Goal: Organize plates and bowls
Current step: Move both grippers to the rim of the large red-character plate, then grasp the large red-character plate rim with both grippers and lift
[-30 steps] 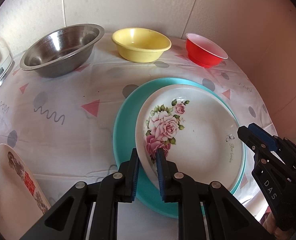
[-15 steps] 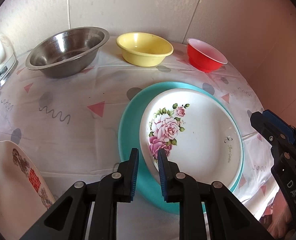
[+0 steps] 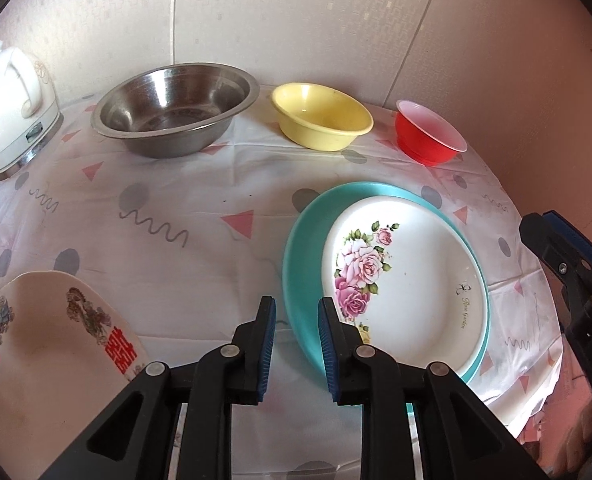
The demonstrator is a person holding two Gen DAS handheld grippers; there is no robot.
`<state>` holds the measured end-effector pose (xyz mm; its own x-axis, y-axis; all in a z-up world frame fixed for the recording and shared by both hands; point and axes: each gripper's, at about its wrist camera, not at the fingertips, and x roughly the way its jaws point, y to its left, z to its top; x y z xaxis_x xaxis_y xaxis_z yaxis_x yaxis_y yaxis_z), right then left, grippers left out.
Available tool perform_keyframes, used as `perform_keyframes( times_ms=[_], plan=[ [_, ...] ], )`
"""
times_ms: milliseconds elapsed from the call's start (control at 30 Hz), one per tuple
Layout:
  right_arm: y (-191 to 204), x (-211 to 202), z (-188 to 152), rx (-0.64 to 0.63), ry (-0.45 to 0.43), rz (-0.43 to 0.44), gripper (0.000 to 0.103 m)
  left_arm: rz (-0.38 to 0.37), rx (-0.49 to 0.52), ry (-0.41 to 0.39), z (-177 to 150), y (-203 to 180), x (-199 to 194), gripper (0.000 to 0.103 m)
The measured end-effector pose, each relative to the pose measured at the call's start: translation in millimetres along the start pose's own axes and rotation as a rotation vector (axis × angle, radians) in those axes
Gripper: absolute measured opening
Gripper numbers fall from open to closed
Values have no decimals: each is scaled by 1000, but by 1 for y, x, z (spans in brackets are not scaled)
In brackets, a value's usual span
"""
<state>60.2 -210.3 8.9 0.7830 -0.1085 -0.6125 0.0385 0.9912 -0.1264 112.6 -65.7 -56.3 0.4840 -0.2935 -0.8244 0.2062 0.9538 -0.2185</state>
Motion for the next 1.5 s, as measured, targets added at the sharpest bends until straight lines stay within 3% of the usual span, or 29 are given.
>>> perform_keyframes(
  times_ms=[333, 933, 1033, 1167, 1500],
  plan=[
    [16, -1, 2, -37, -1, 26, 27, 36, -40, -45, 3, 22, -20, 23],
    [59, 20, -18, -94, 118, 134, 28, 294, -13, -234, -12, 69, -85, 24],
    [63, 24, -19, -61, 153, 223, 28, 331, 2, -256, -18, 75, -90, 24],
    [68, 32, -18, 14, 228, 404, 28, 303, -73, -225, -27, 103, -93, 24],
    [108, 39, -14, 11, 314, 635, 28, 364, -253, -249, -60, 190, -123, 24]
  ],
)
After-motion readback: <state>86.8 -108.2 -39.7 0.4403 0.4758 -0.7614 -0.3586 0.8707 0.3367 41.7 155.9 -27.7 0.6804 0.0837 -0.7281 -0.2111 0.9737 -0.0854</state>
